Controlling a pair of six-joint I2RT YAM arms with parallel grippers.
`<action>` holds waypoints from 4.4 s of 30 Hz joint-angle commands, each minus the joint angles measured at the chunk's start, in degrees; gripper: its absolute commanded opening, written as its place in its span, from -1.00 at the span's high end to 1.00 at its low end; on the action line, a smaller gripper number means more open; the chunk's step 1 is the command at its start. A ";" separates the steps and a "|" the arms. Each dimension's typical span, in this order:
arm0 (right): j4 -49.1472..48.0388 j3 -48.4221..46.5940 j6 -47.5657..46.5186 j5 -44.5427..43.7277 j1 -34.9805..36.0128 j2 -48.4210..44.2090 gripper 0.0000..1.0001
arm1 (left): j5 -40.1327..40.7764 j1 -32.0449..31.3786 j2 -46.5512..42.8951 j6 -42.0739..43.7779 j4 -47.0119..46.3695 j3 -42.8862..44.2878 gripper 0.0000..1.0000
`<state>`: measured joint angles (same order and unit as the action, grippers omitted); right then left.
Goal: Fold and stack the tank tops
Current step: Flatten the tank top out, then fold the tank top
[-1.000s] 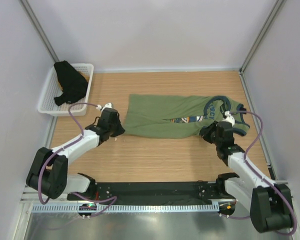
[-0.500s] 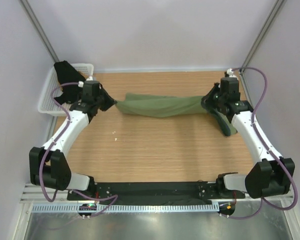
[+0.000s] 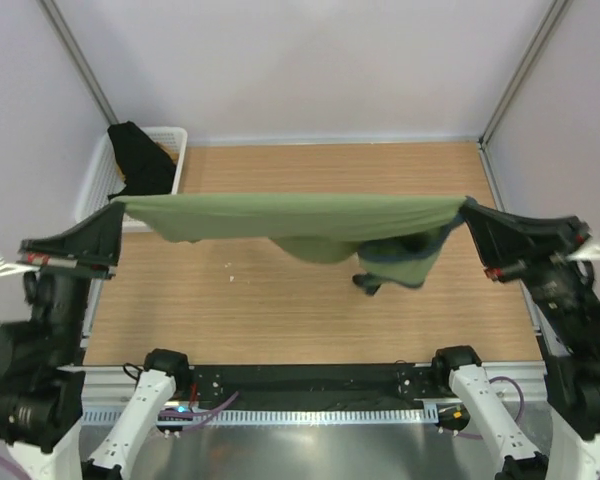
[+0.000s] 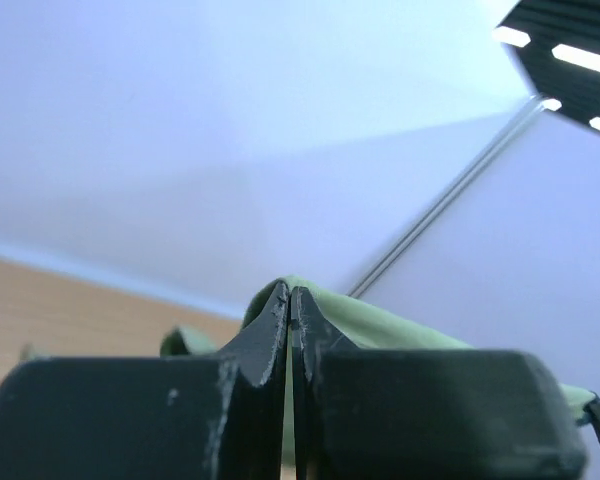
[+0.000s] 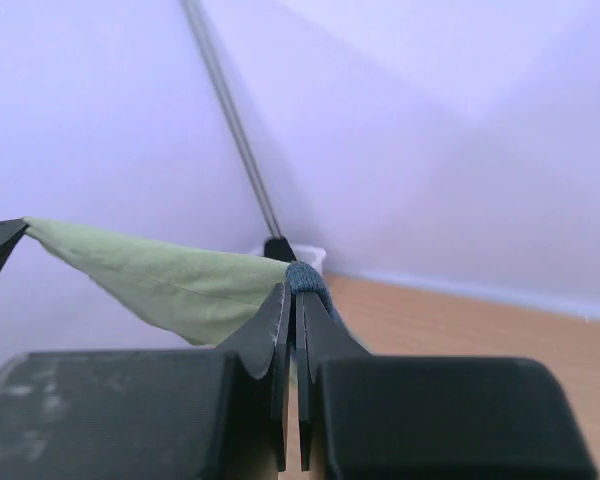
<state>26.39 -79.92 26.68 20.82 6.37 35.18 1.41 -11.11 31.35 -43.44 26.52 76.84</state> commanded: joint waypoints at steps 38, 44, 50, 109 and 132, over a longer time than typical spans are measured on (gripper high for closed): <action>18.69 -37.06 -0.83 2.21 -0.31 29.43 0.98 | 2.28 0.48 19.74 1.43 6.96 23.36 1.00; 20.54 -38.73 -1.45 3.35 -0.31 23.71 0.97 | 1.14 0.48 16.54 0.64 9.51 26.34 1.00; 21.95 -37.51 -2.07 -0.41 -0.31 27.13 0.98 | 1.14 0.48 20.06 0.99 9.78 27.32 1.00; 4.99 58.21 11.21 0.89 -4.18 8.15 0.92 | -9.94 5.49 -16.22 -15.61 2.48 -60.75 1.00; 0.77 41.08 6.20 -11.68 5.85 25.46 0.97 | 7.90 -0.31 -20.19 -24.23 15.31 -58.11 1.00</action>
<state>27.62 -35.66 35.07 12.14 11.94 60.36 6.04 -11.29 12.32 -65.98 41.06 17.45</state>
